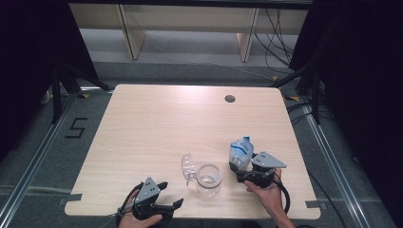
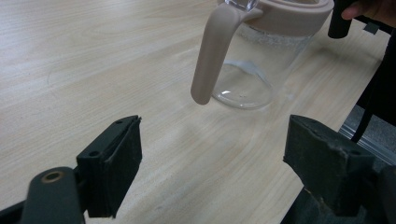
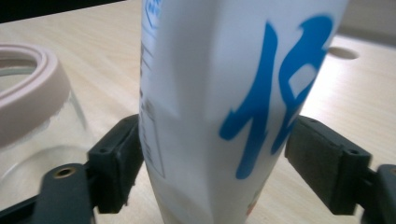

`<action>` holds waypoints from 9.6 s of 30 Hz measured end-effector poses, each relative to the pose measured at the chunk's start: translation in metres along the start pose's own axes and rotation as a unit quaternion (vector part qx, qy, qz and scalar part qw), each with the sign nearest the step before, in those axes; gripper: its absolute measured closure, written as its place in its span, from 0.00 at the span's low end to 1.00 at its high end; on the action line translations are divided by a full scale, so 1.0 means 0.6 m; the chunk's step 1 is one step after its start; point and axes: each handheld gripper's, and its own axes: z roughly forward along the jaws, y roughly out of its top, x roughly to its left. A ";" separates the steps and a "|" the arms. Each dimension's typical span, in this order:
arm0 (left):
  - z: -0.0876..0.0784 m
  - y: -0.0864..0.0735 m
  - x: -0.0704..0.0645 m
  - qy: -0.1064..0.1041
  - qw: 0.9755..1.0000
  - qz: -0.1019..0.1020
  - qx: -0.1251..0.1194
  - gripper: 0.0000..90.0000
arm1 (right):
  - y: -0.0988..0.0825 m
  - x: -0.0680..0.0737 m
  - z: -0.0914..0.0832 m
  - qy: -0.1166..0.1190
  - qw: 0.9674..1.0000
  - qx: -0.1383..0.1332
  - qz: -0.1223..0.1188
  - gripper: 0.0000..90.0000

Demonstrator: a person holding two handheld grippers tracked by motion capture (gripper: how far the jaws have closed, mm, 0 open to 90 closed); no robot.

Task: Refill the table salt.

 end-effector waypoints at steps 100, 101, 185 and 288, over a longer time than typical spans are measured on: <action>0.001 -0.002 -0.005 -0.009 1.000 0.007 0.002 0.21 | 0.040 0.031 -0.038 -0.003 0.978 -0.042 -0.207 0.44; 0.001 -0.002 -0.006 -0.008 1.000 0.001 0.003 0.21 | 0.039 0.033 -0.039 0.002 0.978 -0.045 -0.205 0.44; 0.003 -0.002 -0.006 -0.014 1.000 0.002 0.005 0.20 | 0.034 0.083 -0.028 -0.090 0.851 0.044 -0.516 0.46; 0.002 -0.001 -0.004 -0.008 1.000 0.010 0.006 0.20 | 0.049 0.078 -0.005 -0.117 0.717 0.042 -0.686 0.50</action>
